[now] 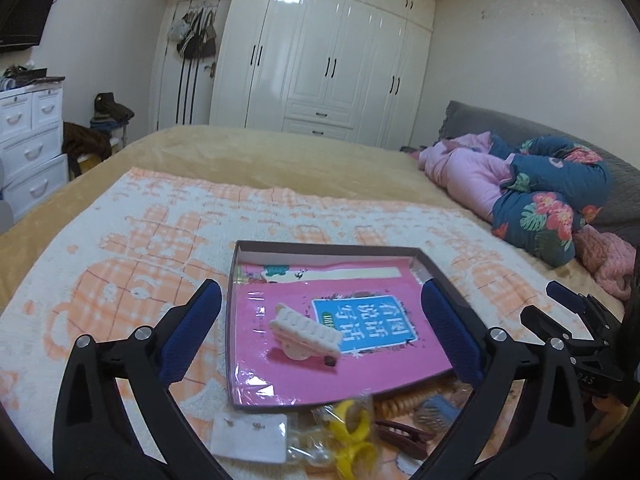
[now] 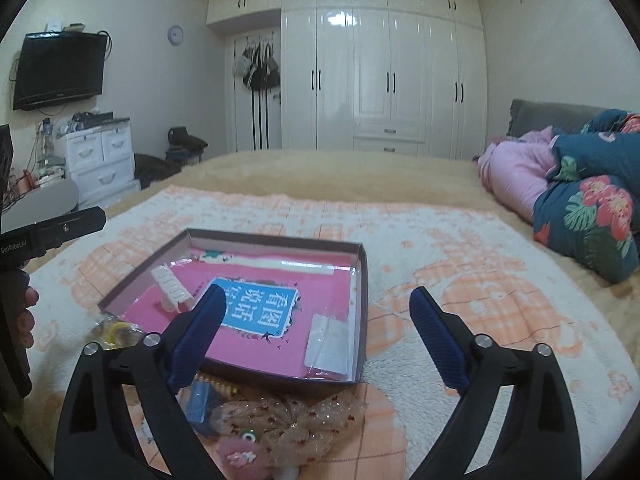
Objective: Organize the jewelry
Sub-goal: 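Move both grippers back toward the remaining jewelry beside the tray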
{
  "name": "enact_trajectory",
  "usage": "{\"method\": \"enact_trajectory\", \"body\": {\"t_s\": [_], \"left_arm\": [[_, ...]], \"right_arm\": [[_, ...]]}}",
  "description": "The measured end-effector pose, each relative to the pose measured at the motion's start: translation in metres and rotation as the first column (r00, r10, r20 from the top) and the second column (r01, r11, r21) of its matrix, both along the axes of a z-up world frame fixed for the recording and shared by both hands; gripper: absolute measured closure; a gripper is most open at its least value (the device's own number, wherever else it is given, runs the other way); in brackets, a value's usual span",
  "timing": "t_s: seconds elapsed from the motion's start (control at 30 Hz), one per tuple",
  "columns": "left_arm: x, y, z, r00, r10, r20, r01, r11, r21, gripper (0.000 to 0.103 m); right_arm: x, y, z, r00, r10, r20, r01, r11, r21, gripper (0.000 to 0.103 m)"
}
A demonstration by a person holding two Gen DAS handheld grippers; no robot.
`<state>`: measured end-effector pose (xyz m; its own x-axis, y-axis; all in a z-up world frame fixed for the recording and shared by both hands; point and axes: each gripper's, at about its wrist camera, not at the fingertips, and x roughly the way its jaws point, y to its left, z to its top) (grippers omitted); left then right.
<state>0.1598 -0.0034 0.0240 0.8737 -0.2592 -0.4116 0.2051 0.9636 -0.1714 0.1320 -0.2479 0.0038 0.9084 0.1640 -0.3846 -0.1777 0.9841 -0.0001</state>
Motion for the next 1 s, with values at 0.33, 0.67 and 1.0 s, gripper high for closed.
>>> {"method": "enact_trajectory", "body": {"t_s": [0.33,0.67,1.0], "left_arm": [[-0.034,-0.006,0.005,0.999,-0.011,0.051,0.010,1.000,0.016,0.011],[-0.055,0.001,0.000,0.999,-0.003,0.052,0.002,1.000,0.012,0.011],[-0.071,0.004,-0.013,1.000,-0.015,0.025,0.014,1.000,0.023,0.011]], "right_arm": [[-0.035,0.001,0.014,0.998,0.010,0.064,-0.011,1.000,0.014,0.009],[-0.058,0.003,0.013,0.997,0.024,0.072,-0.024,1.000,-0.002,0.008],[-0.075,0.008,0.002,0.998,0.052,0.046,-0.051,0.998,-0.023,0.008]]}}
